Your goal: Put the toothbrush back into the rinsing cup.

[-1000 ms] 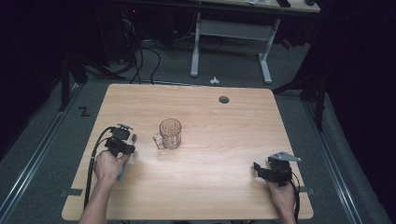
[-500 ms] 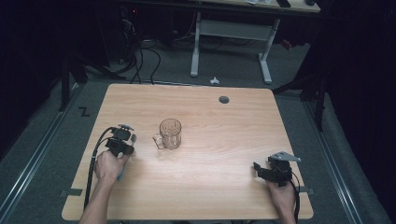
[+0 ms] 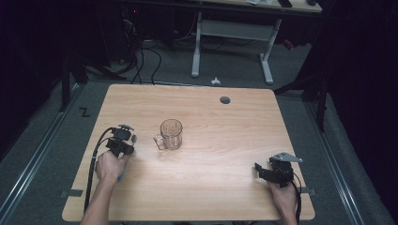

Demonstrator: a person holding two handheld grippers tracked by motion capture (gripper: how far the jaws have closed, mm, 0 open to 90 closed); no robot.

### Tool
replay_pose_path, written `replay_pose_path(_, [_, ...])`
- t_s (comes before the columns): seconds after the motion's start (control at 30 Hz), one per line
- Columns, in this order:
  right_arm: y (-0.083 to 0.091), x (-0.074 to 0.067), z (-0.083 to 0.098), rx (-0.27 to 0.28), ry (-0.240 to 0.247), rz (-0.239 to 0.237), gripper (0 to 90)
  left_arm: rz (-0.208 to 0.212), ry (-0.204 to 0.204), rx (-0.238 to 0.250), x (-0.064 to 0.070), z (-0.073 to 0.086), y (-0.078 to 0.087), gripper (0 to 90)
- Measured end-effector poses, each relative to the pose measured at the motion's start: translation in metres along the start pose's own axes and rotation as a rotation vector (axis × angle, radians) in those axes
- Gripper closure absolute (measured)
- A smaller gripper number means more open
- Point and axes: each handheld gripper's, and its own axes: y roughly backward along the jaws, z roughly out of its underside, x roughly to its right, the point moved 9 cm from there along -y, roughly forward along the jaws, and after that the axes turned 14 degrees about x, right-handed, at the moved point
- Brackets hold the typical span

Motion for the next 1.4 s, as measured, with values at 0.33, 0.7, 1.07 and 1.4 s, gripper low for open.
replay_pose_path(0.33, [0.000,0.000,0.000,0.000,-0.001,-0.001,30.0,-0.011,-0.008,-0.006,-0.001,0.001,0.001,80.0])
replay_pose_path(0.7, [0.000,0.000,0.000,0.000,-0.003,-0.001,30.0,0.003,0.002,0.015,-0.001,-0.002,0.010,80.2])
replay_pose_path(1.07, [0.000,0.000,0.000,0.000,0.002,0.001,30.0,0.043,0.035,0.078,0.000,-0.009,0.029,80.2])
replay_pose_path(1.4, [0.000,0.000,0.000,0.000,0.001,0.001,30.0,0.067,0.043,0.125,0.004,-0.013,0.045,80.5])
